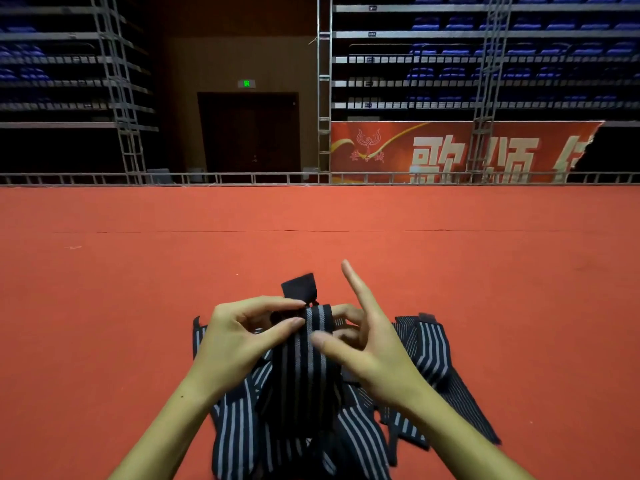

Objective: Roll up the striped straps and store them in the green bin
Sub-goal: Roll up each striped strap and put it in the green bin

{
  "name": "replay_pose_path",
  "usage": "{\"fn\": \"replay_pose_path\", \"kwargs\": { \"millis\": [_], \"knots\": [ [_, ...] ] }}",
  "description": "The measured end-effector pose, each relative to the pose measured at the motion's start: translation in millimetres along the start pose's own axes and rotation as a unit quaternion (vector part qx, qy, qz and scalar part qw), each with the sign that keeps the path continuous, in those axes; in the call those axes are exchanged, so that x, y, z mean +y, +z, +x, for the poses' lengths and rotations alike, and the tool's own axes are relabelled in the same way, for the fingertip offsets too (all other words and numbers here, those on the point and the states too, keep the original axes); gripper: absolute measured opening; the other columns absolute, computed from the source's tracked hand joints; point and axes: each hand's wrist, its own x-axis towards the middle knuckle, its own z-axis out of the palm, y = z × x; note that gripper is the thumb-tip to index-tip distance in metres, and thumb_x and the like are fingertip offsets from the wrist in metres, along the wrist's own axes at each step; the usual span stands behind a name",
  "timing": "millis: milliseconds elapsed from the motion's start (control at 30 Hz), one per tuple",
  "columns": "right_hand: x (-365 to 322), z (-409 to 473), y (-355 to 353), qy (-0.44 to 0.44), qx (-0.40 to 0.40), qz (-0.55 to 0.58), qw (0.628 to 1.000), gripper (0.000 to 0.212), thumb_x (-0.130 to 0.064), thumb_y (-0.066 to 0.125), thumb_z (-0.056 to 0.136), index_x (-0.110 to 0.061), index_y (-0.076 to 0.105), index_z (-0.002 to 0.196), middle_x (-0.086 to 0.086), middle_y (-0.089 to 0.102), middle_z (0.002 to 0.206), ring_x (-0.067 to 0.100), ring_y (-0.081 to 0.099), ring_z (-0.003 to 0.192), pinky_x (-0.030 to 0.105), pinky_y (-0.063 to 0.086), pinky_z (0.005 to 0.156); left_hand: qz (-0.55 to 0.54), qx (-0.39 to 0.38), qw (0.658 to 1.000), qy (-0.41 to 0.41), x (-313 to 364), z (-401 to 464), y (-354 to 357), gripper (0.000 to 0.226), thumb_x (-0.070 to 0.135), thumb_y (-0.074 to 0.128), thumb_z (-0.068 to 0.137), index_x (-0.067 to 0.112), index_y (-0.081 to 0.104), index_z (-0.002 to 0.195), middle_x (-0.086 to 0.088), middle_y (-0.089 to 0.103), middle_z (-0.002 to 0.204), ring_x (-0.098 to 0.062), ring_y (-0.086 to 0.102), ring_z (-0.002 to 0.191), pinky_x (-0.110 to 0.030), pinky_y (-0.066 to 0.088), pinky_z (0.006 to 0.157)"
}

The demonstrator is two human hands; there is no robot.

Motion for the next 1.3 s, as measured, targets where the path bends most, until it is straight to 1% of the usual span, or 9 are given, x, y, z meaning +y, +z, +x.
{"fn": "replay_pose_path", "kwargs": {
  "millis": [167,333,400,500,600,833,933,1100,1300],
  "knots": [
    [1.7,13.2,-4.0,0.074,0.050,0.072,0.993,0.089,-0.013,0.077,0.098,-0.037,0.027,0.167,0.003,0.074,0.085,0.012,0.068,0.071,0.027,0.055,0.062,0.063,-0.028,0.992,0.106,1.8,-2.1,2.0,0.030,0.016,0.089,0.082,0.025,0.084,0.110,0.019,0.082,0.107,-0.006,0.079,0.100,-0.017,0.057,0.089],
    [-6.6,9.8,-3.4,-0.013,0.073,0.069,0.995,0.098,-0.002,0.076,0.097,-0.052,0.026,0.165,0.015,0.077,0.101,0.037,0.067,0.081,0.053,0.063,0.083,0.035,0.030,0.998,-0.029,3.2,-4.2,-3.5,0.035,0.052,0.094,0.076,0.036,0.086,0.106,0.011,0.075,0.071,-0.003,0.067,0.062,-0.018,0.052,0.059],
    [-5.6,10.2,-0.2,-0.047,0.084,0.047,0.994,0.098,-0.001,0.075,0.098,-0.056,0.026,0.163,0.016,0.075,0.105,0.043,0.059,0.077,0.056,0.058,0.081,0.013,-0.020,0.998,-0.059,0.8,-4.6,-4.2,0.040,0.059,0.093,0.074,0.038,0.085,0.107,0.007,0.082,0.085,-0.010,0.078,0.078,-0.034,0.063,0.072],
    [-6.3,8.8,5.6,-0.096,0.069,0.025,0.993,0.098,0.005,0.069,0.100,-0.051,0.022,0.166,0.018,0.074,0.108,0.052,0.067,0.093,0.066,0.056,0.094,-0.032,-0.073,0.996,-0.031,4.4,-5.6,3.2,0.026,0.034,0.092,0.087,0.033,0.085,0.111,0.006,0.084,0.108,-0.019,0.081,0.104,-0.049,0.063,0.092],
    [-4.5,3.5,5.1,-0.103,0.039,-0.010,0.994,0.098,0.008,0.065,0.101,-0.045,0.017,0.168,0.010,0.077,0.111,0.026,0.074,0.101,0.044,0.057,0.097,0.012,-0.038,0.999,0.030,4.3,-0.9,1.9,0.024,0.019,0.086,0.088,0.027,0.085,0.111,0.012,0.083,0.112,-0.011,0.079,0.108,-0.040,0.064,0.092],
    [-6.8,10.6,-0.2,0.041,0.058,-0.010,0.997,0.090,-0.045,0.074,0.097,-0.040,0.020,0.168,0.002,0.060,0.073,0.016,0.057,0.071,0.036,0.048,0.073,0.116,-0.017,0.976,0.183,-8.6,-1.2,2.3,0.022,0.026,0.086,0.088,0.014,0.085,0.106,0.014,0.081,0.115,-0.006,0.078,0.108,-0.028,0.063,0.091],
    [-7.2,18.2,1.8,0.132,0.041,0.058,0.989,0.080,-0.034,0.073,0.100,-0.031,0.027,0.166,0.002,0.081,0.097,0.021,0.079,0.094,0.043,0.064,0.087,0.123,-0.022,0.971,0.205,-7.3,-0.9,6.9,0.029,0.026,0.088,0.085,0.011,0.084,0.109,0.010,0.079,0.120,-0.005,0.076,0.112,-0.026,0.062,0.094],
    [-4.3,13.7,-3.2,0.103,0.044,0.105,0.988,0.086,-0.001,0.068,0.102,-0.043,0.028,0.166,0.011,0.078,0.094,0.027,0.075,0.085,0.052,0.064,0.093,0.067,-0.014,0.991,0.113,0.9,-3.0,-7.1,0.059,0.047,0.095,0.073,0.023,0.079,0.124,0.012,0.076,0.128,-0.014,0.072,0.122,-0.025,0.054,0.105],
    [-14.6,6.5,-4.3,-0.058,0.046,0.007,0.997,0.095,0.007,0.066,0.101,-0.048,0.023,0.167,0.013,0.076,0.116,0.036,0.077,0.099,0.046,0.065,0.092,0.002,0.043,0.999,-0.031,-1.9,0.3,-12.4,0.063,0.058,0.089,0.067,0.033,0.077,0.123,0.006,0.081,0.102,-0.013,0.077,0.089,-0.023,0.059,0.086]
  ]
}}
